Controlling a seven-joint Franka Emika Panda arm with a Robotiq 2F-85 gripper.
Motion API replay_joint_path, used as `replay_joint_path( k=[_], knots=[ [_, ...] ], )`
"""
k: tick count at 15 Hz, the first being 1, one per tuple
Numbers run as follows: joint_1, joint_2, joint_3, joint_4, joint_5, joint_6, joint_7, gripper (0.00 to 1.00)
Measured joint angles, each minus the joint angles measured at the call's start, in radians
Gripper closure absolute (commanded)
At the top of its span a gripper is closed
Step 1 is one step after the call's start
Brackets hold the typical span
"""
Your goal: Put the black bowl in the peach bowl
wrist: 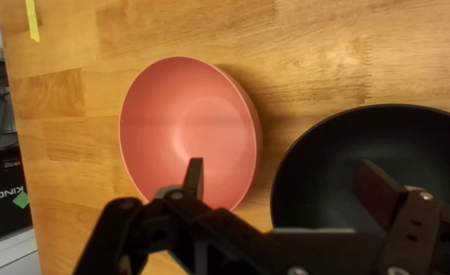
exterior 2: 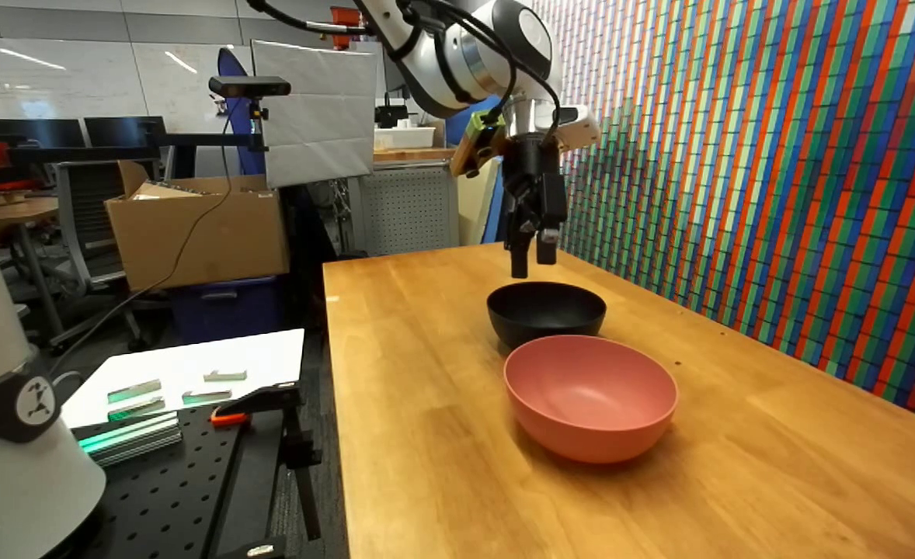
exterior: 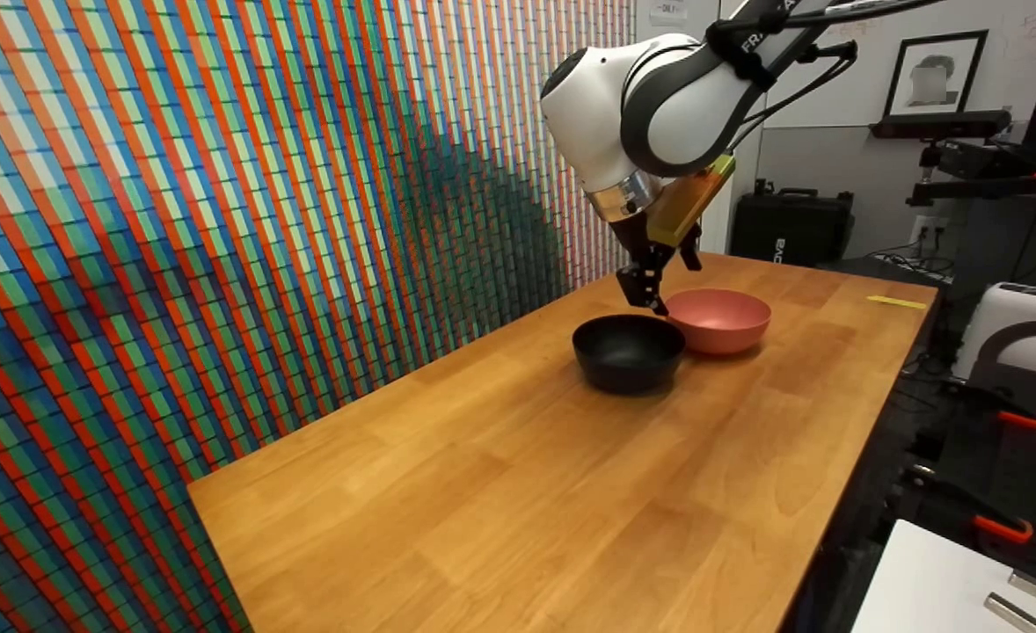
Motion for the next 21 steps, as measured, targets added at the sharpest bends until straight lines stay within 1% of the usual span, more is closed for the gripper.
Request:
replay_joint_path(
  k=[6,10,15,20,21],
  knots=[
    [-0.001,0.07,-0.037,-0.012,0.016,0.138,0.213,0.0],
    [0.0,0.117,-0.06,-0.013,0.016,0.238,0.322,0.0],
    [0.012,0.14,-0.068,-0.013,0.016,0.318,0.403,0.0],
    [0.011,0.145,-0.085,-0.023,0.017,0.333,0.439,0.0],
    [0.011,0.146,-0.09,-0.026,0.018,0.333,0.443,0.02]
  ],
)
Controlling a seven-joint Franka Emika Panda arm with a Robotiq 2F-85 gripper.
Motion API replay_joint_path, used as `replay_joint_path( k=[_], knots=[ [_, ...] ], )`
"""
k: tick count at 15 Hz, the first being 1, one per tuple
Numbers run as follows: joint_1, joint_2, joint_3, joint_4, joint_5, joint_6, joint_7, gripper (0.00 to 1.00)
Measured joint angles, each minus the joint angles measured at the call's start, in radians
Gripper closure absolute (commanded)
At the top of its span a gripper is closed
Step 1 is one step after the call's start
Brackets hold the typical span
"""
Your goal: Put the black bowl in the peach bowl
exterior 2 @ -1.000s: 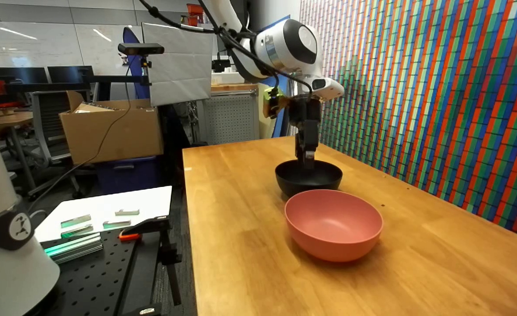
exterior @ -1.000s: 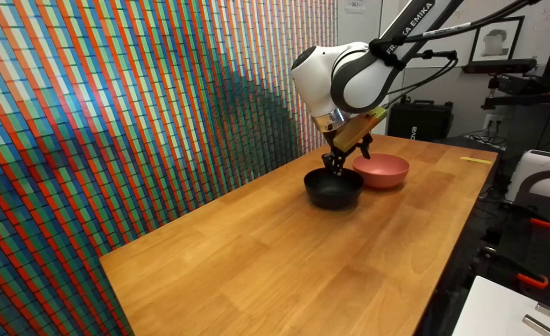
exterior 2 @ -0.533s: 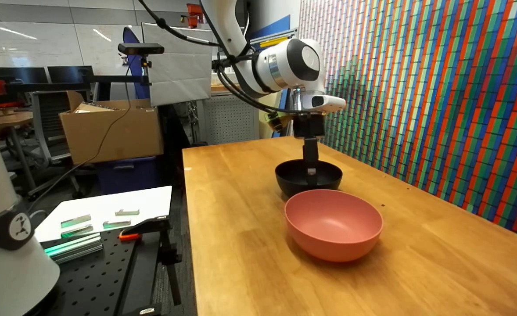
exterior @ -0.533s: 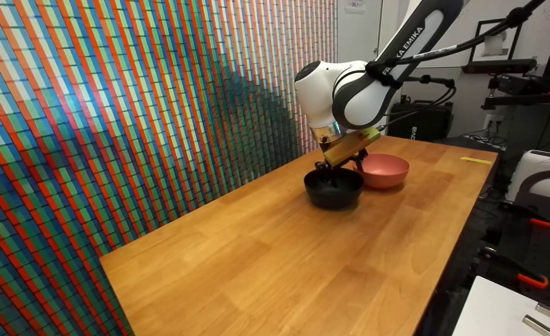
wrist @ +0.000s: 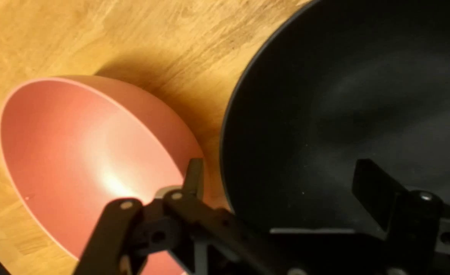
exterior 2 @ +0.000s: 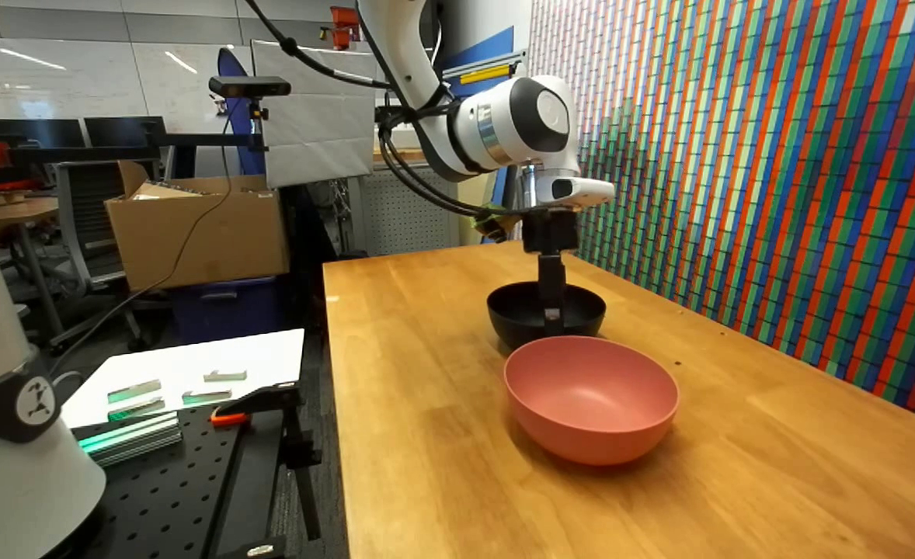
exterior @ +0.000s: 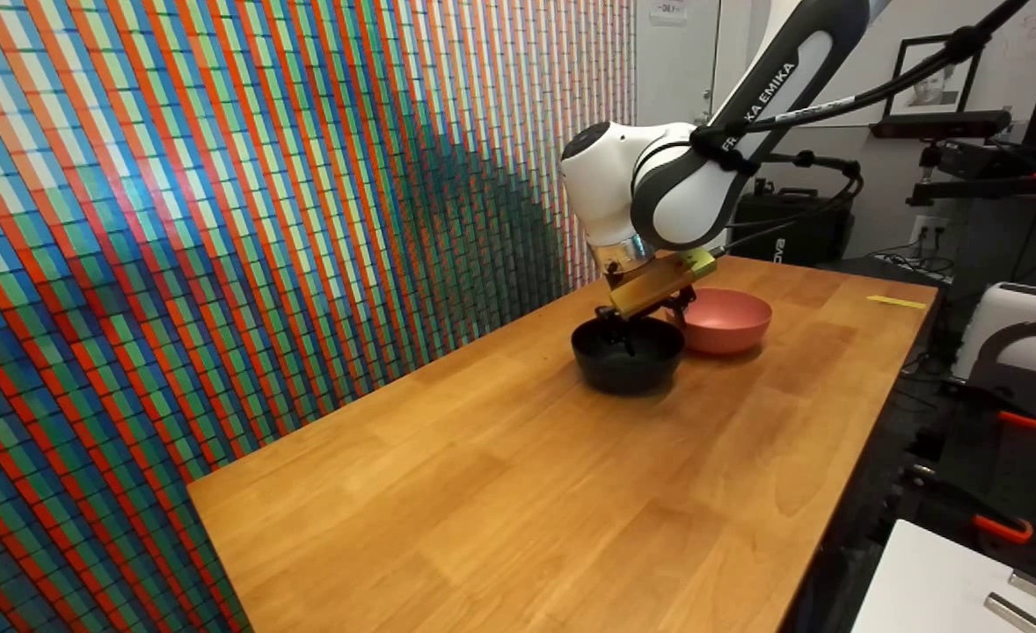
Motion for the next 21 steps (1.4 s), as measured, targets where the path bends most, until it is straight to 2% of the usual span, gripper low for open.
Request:
replay_joint_path(
  k=[1,3,6,11,14,20,21],
  knots=[
    [-0.001,0.001,-0.004,-0.003,0.002,0.0,0.003,0.26],
    [-0.002,0.005,-0.01,-0.012,0.002,0.0,0.006,0.3],
    [-0.003,0.018,-0.013,-0.021,0.003,0.001,0.011,0.57],
    [-0.003,0.023,-0.013,-0.02,0.012,0.005,0.014,0.92],
    [-0.003,0.023,-0.014,-0.022,0.019,0.005,0.014,1.0],
    [-0.003,0.023,-0.015,-0.02,0.024,0.005,0.014,0.95],
    [-0.003,0.022,-0.015,-0.02,0.024,0.005,0.014,0.96]
  ],
)
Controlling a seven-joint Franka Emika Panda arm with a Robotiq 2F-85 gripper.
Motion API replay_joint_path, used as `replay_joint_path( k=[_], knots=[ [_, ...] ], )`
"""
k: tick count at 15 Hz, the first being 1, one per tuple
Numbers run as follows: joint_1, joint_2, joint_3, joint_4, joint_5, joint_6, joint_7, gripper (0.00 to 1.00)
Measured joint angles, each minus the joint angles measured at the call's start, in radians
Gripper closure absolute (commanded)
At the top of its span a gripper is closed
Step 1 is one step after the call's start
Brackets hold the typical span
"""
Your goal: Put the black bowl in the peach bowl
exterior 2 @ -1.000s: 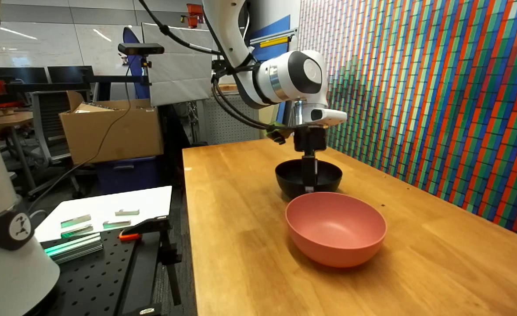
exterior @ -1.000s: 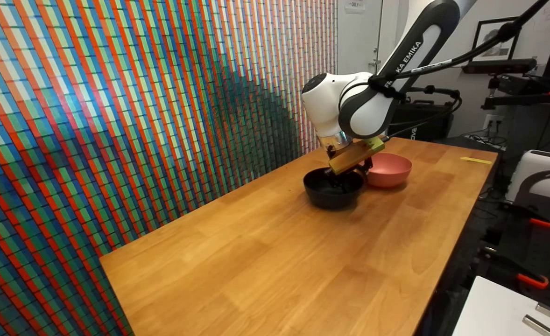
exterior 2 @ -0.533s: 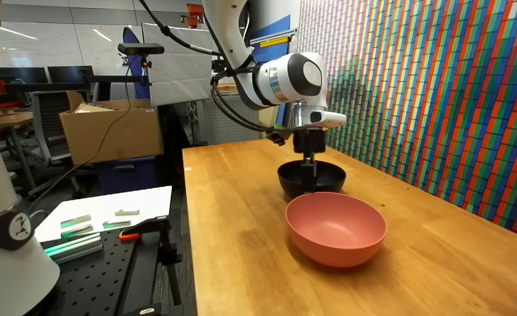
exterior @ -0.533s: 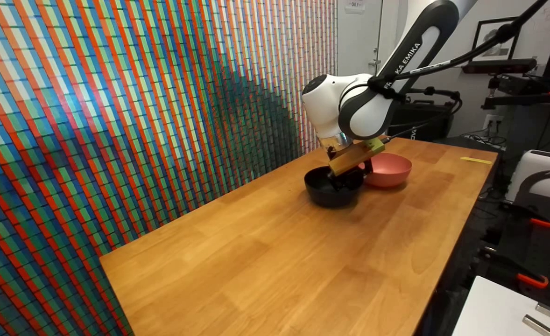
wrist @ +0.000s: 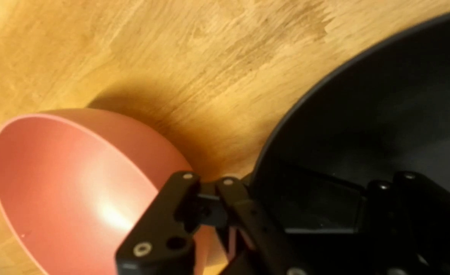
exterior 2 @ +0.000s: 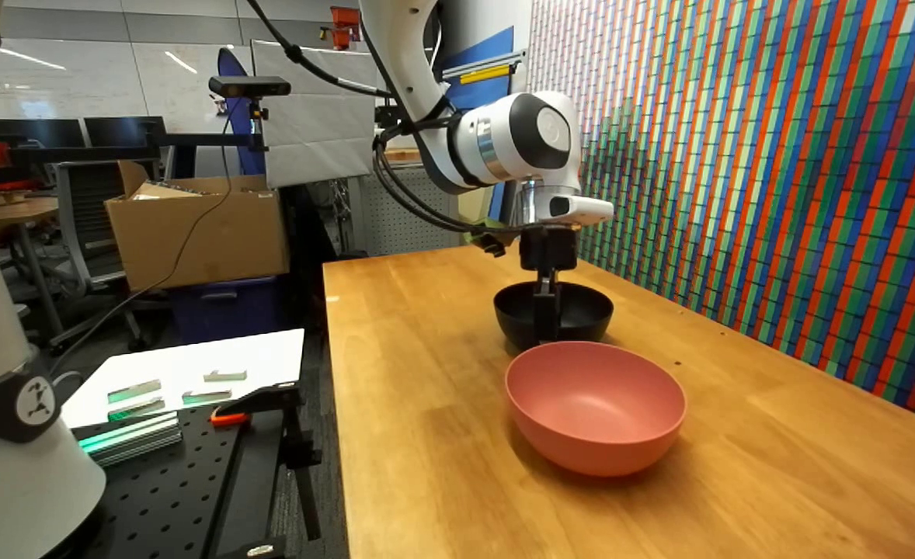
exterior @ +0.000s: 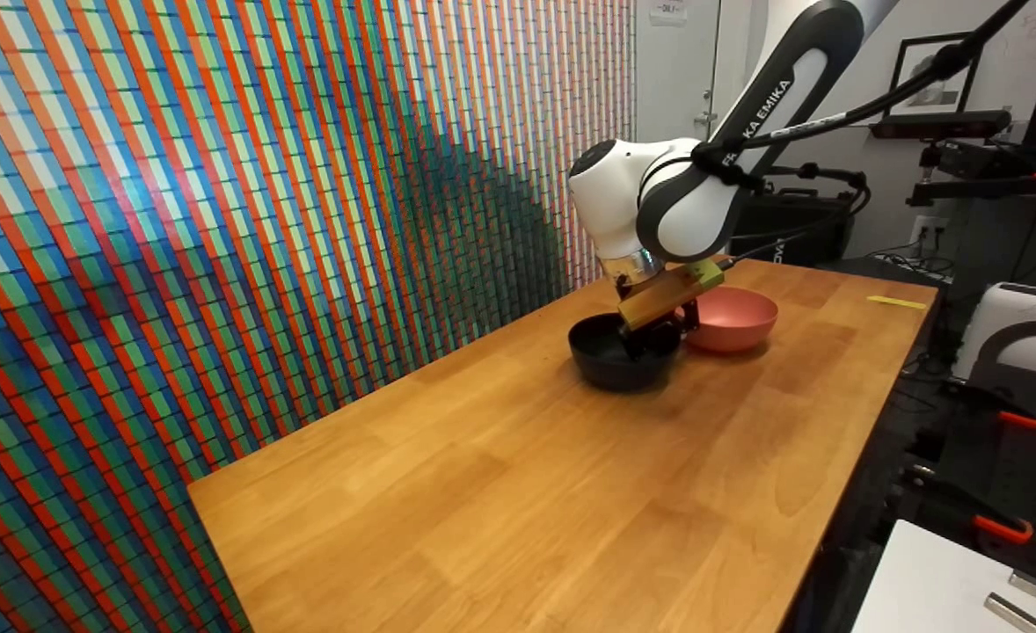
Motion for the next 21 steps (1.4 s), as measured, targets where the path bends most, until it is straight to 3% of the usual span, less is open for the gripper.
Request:
replay_joint_path(
  k=[9,21],
  knots=[
    [0.033,-0.053,0.0,0.013,0.0,0.013,0.016,0.96],
    [0.036,-0.232,-0.012,-0.04,-0.044,0.008,0.113,0.97]
  ],
)
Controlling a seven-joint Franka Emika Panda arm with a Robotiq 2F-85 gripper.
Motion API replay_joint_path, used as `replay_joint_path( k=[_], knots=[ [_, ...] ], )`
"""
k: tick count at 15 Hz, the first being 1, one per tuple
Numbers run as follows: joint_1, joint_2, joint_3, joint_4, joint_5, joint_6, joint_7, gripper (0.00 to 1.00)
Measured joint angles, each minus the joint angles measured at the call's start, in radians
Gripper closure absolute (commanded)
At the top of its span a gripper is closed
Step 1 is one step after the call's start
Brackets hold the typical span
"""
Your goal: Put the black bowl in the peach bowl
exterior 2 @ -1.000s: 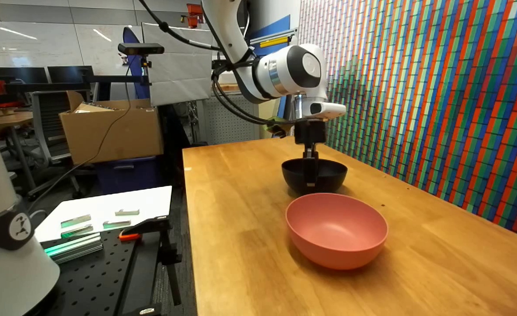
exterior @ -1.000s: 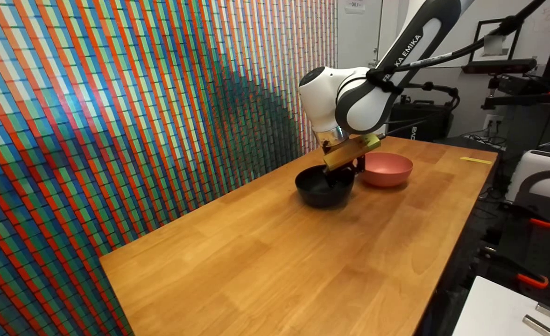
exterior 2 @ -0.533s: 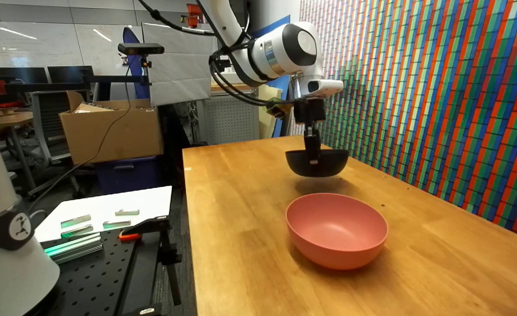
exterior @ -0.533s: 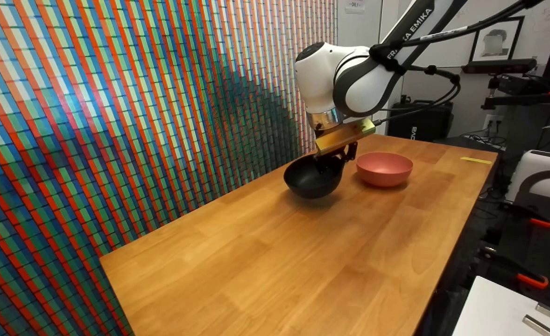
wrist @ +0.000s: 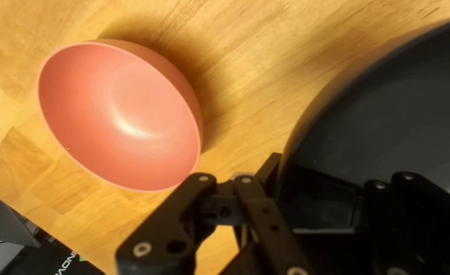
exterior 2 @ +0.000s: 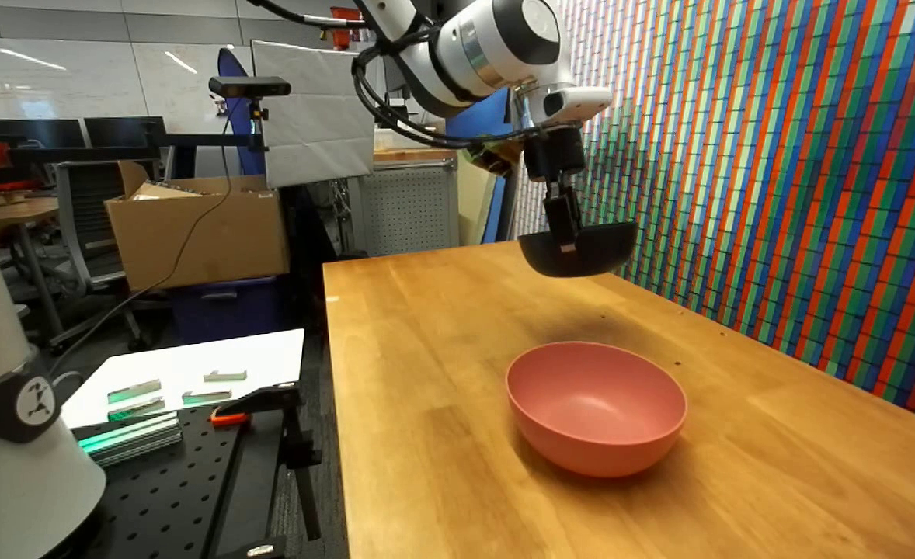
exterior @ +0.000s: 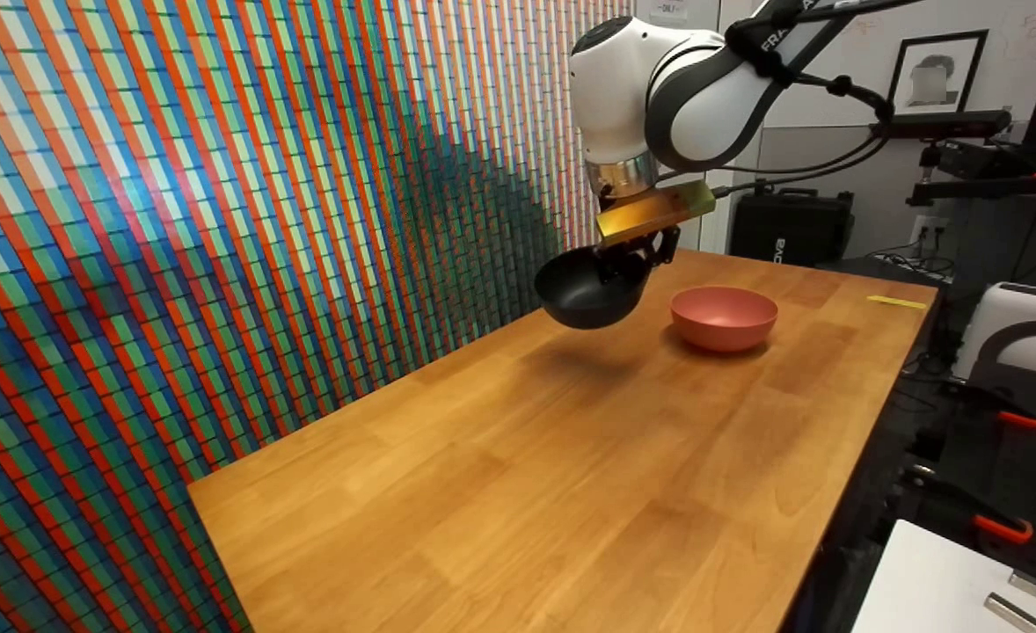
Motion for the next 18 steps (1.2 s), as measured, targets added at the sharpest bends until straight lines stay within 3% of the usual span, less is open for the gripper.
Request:
replay_joint_path(
  k=[10,18],
  knots=[
    [-0.175,-0.203,-0.037,-0.248,-0.011,-0.096,0.071,0.96],
    [-0.295,-0.268,-0.039,-0.372,-0.011,-0.09,0.072,0.97]
  ],
)
